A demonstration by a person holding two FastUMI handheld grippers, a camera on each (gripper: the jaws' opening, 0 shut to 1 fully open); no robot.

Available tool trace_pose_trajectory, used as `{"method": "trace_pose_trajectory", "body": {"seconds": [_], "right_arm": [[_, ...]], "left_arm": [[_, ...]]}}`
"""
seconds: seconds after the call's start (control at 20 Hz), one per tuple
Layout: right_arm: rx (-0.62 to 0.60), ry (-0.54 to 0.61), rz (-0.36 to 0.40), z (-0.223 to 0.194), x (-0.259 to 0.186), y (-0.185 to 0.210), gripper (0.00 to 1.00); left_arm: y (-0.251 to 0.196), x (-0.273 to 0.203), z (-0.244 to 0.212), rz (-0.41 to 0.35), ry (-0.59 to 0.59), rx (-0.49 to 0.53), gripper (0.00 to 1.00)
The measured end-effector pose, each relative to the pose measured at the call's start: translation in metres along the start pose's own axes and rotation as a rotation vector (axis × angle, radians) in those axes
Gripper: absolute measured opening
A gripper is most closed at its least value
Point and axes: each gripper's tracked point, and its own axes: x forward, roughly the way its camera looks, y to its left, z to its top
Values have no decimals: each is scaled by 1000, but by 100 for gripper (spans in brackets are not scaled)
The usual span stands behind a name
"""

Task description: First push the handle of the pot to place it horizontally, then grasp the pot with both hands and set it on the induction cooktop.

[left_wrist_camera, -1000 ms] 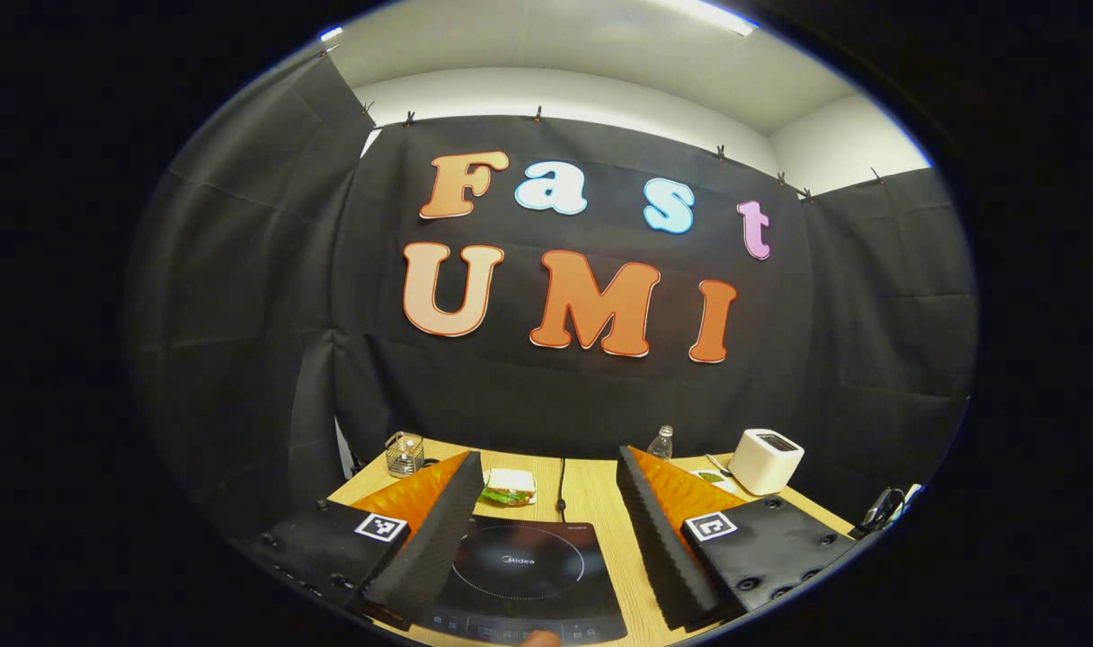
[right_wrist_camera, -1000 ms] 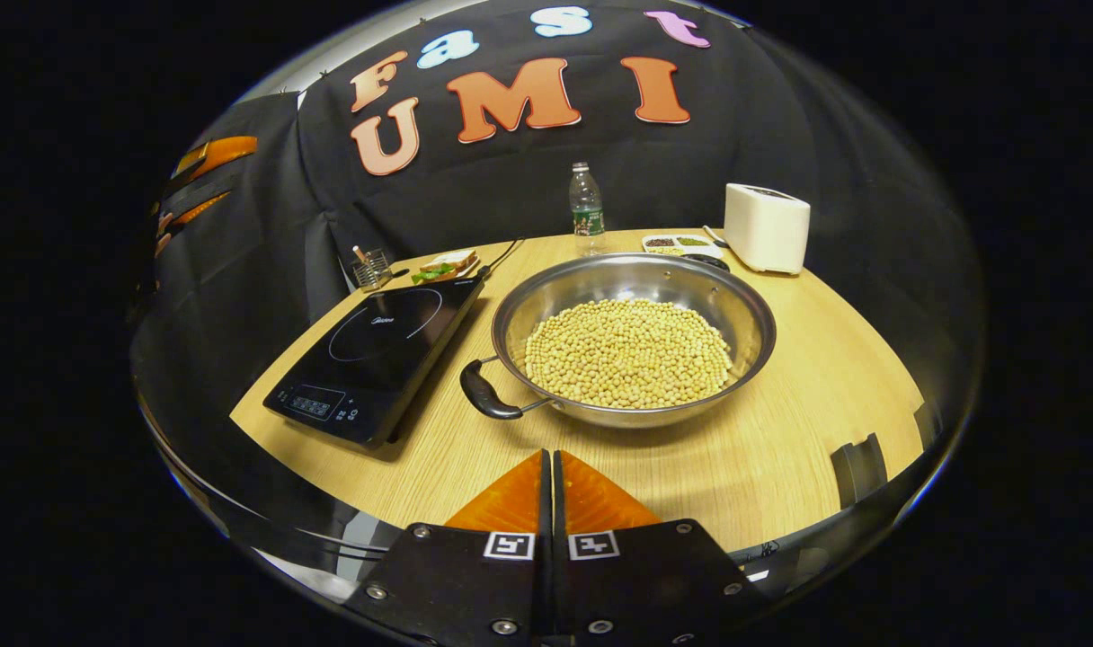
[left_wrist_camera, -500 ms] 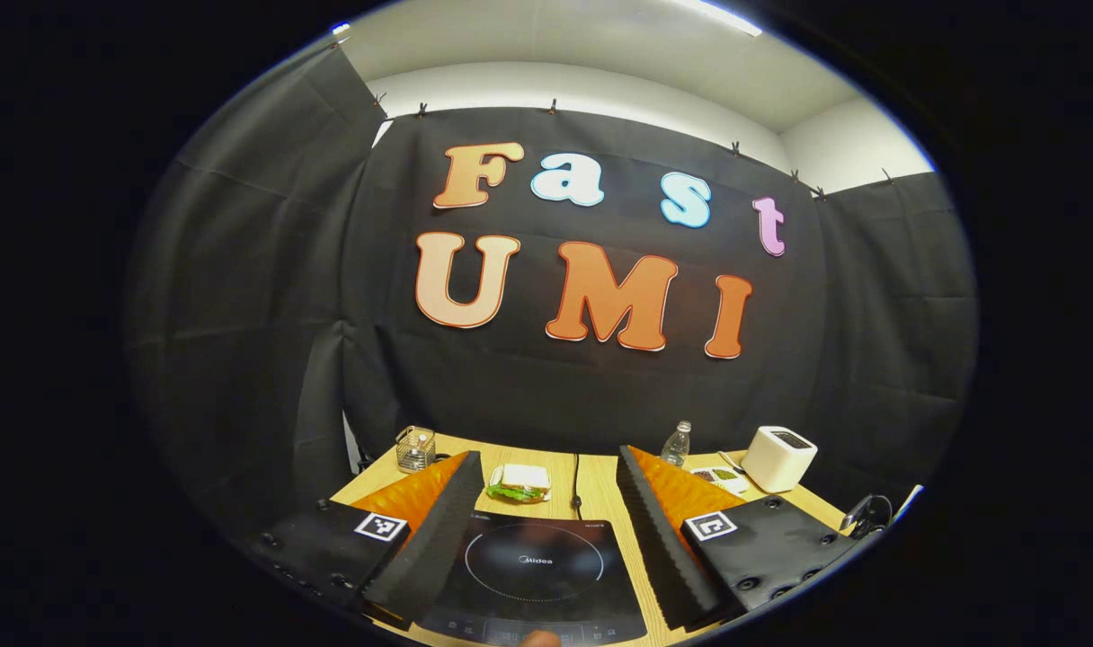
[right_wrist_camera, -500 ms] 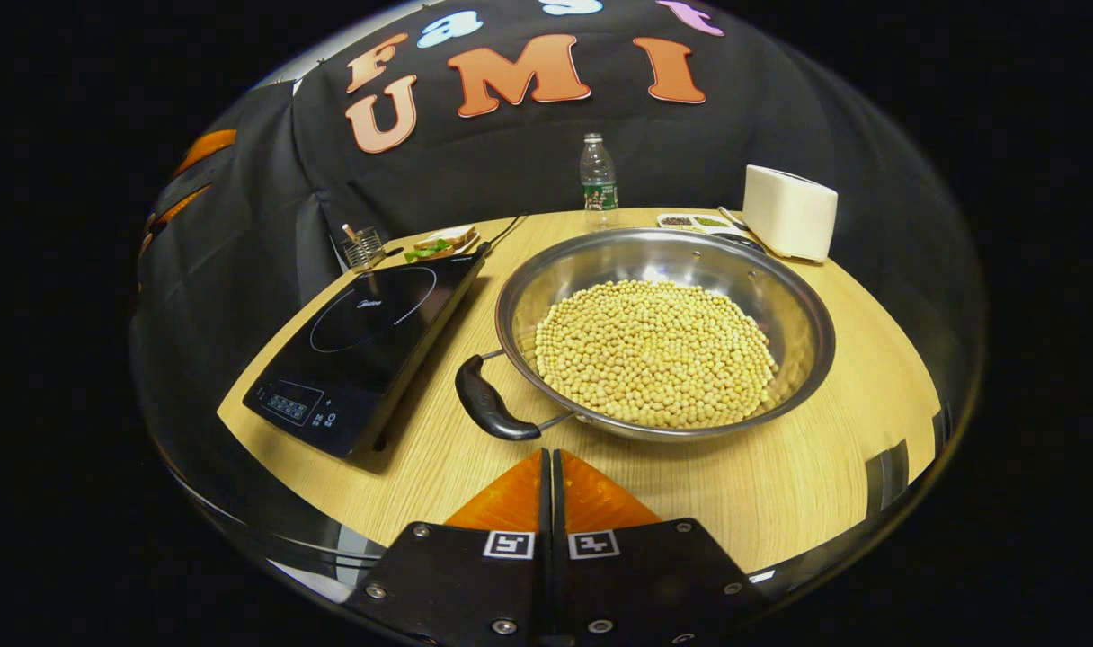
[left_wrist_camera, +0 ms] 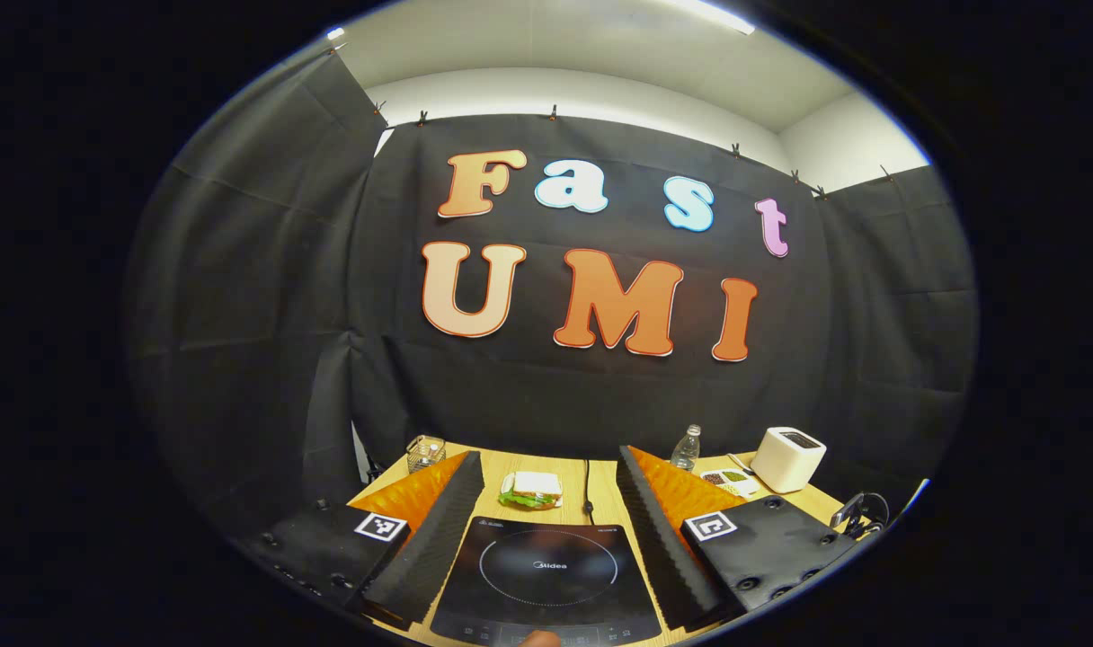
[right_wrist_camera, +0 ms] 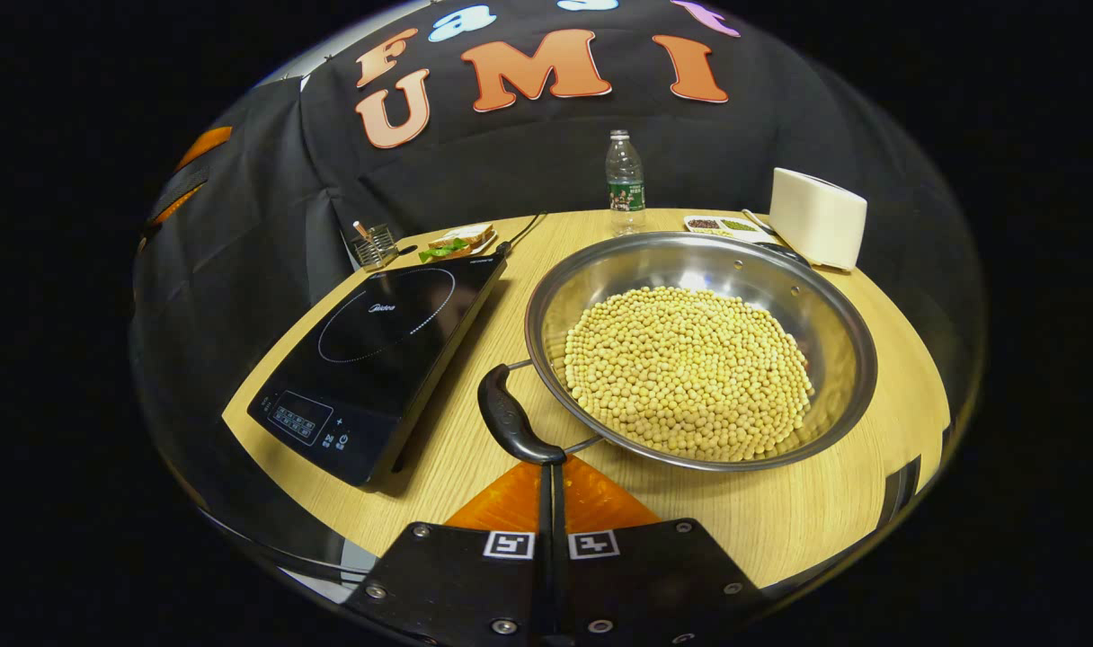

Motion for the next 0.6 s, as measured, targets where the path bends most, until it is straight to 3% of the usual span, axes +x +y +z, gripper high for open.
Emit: {"method": "trace_pose_trajectory", "body": {"seconds": [0.6], "right_arm": [[0, -4, -4, 17, 23, 24, 0]], "left_arm": [[27, -4, 5, 41, -25, 2, 98]]}}
